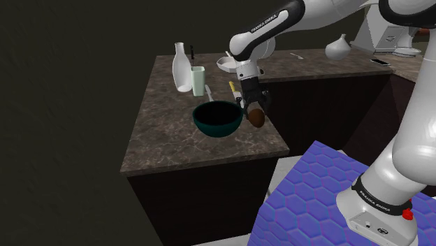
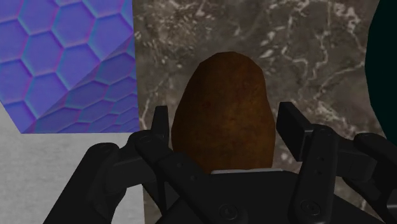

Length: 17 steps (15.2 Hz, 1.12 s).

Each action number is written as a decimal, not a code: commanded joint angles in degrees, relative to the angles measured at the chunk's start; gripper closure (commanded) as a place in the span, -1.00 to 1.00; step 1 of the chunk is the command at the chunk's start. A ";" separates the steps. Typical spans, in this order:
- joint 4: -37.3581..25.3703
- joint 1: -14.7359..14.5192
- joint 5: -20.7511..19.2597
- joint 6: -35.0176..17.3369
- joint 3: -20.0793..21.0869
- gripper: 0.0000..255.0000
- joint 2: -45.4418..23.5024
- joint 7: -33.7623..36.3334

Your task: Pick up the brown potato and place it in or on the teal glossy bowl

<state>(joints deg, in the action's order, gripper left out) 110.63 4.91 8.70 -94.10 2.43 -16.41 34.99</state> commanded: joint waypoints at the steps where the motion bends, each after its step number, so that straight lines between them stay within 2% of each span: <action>1: 0.00 0.00 0.00 0.00 0.00 1.00 0.00 0.00; 3: -0.11 0.03 -0.02 0.02 -0.03 1.00 -0.10 -0.05; 17: -5.11 0.24 0.06 9.47 -0.04 1.00 4.43 1.15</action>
<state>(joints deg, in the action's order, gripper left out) 105.82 5.16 8.73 -85.27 2.37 -12.32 36.01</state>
